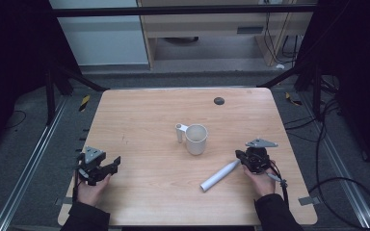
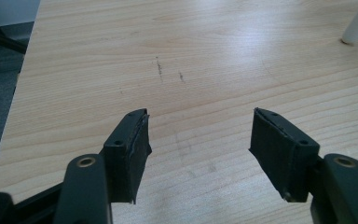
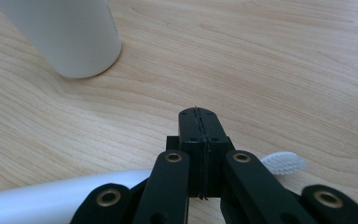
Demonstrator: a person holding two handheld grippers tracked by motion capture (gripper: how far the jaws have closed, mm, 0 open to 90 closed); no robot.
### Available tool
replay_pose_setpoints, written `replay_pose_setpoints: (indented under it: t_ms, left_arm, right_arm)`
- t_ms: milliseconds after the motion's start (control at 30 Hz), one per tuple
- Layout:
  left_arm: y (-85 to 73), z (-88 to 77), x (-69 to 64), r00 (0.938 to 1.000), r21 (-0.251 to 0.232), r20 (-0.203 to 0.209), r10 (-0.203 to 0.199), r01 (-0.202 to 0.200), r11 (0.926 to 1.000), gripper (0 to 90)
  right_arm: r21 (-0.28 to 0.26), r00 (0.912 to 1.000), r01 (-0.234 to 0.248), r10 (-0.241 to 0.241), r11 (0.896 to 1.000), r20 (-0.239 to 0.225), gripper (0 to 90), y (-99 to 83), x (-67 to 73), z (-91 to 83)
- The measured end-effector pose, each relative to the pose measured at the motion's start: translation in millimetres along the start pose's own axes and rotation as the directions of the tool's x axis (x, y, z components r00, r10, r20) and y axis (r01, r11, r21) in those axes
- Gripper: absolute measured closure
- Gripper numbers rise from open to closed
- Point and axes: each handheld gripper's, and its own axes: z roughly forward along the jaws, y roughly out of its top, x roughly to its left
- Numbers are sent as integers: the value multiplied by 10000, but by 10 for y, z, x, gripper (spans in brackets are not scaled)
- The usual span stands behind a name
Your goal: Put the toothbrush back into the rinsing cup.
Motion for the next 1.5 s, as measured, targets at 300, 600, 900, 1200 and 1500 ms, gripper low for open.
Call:
replay_pose_setpoints:
  t_ms: [300,600,900,1200,1500]
  left_arm:
    - [1,12,-24,9999,73,16,128,-128,9999,363]
    - [-1,10,-43,9996,142,105,252,-253,9996,376]
    - [-11,14,-43,9996,261,129,262,-266,9993,378]
    - [-19,16,-43,9995,375,163,267,-273,9989,379]
    - [-23,27,-48,9994,506,166,315,-323,9982,379]
  right_arm:
    - [318,9999,137,-140,9994,100,900,-17,7,58]
    - [103,9997,106,-103,9999,-219,900,-6,57,21]
    - [-203,9931,421,-441,9989,-1088,900,30,310,-60]
    - [-91,9774,765,-768,9970,-1967,900,-21,628,-75]
    - [335,9666,1161,-1052,9927,-2336,900,-87,817,12]
